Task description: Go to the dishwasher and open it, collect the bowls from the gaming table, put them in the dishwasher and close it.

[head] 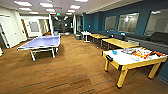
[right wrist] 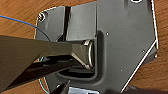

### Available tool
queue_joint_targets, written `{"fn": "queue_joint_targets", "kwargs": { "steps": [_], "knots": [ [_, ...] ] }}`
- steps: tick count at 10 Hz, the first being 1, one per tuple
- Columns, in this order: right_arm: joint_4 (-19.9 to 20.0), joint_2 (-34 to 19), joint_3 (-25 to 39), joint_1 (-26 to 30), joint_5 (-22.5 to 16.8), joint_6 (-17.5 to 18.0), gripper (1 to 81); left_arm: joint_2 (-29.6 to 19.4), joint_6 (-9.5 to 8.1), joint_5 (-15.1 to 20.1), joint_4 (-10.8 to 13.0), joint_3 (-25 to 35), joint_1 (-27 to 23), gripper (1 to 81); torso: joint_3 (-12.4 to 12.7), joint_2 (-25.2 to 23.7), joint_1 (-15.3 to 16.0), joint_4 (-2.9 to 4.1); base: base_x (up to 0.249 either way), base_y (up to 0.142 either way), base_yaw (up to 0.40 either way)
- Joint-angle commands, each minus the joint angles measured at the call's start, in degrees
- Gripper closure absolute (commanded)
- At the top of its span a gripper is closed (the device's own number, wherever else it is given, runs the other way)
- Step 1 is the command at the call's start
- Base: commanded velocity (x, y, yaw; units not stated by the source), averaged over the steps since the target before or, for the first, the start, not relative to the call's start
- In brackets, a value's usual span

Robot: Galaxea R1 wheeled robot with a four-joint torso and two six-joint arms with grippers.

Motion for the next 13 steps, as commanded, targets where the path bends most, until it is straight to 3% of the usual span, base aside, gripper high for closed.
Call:
{"fn": "queue_joint_targets", "kwargs": {
  "steps": [1, 13],
  "knots": [
    [0.0, 0.2, 0.4, 2.3, -2.5, -0.1, 1.0, -0.4, 0.32, 2.6, 0.2, 0.1, -2.3, 1.0, 0.0, 0.0, 0.0, 0.0, 0.0, 0.0, -0.4],
    [-0.1, 0.4, -0.9, 3.0, -2.4, -0.2, 1.0, -0.2, 0.24, 2.6, 0.0, 0.2, -2.4, 1.0, 0.0, 0.0, 0.0, 0.0, 0.0, 0.0, -0.393]
  ]
}}
